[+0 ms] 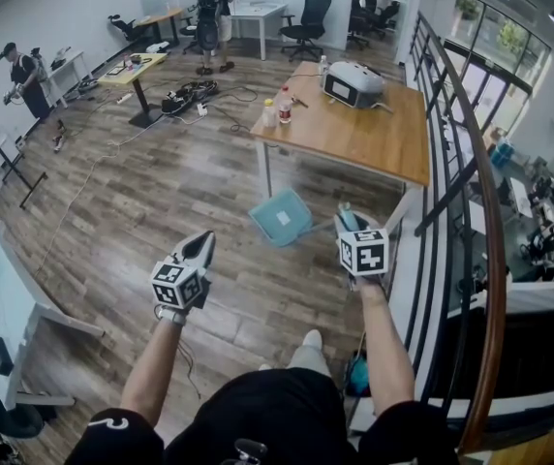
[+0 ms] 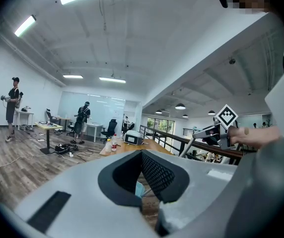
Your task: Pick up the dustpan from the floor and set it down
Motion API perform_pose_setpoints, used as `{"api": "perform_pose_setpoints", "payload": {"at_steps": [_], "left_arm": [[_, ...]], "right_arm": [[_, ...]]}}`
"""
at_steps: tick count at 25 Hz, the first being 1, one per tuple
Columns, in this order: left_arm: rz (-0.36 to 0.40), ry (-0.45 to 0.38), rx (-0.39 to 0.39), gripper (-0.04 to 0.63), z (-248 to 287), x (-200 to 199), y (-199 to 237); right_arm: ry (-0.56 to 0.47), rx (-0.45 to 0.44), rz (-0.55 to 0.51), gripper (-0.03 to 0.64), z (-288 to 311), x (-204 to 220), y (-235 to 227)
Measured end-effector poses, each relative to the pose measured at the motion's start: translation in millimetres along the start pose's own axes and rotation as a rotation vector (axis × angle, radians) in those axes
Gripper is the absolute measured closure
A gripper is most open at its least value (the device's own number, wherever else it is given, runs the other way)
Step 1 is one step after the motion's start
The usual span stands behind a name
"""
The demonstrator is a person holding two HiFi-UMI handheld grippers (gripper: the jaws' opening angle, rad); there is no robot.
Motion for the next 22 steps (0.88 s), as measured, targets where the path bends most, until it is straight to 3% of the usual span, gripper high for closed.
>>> {"api": "perform_pose_setpoints", "payload": {"at_steps": [22], "left_arm": [[-0.032,0.024,0.017,0.597,10,11,1]], "right_arm": [[0.033,-0.006,-0.001,0.528,18,7,1]]}}
Point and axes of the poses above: the fingertips, and each gripper's own axes: z forward along the fingers, y to its left, x out of its underside, the point moved 5 cm from there along -z, backward along the fingers, and after that the axes turned 13 degrees about y, right-handed, at the moved point
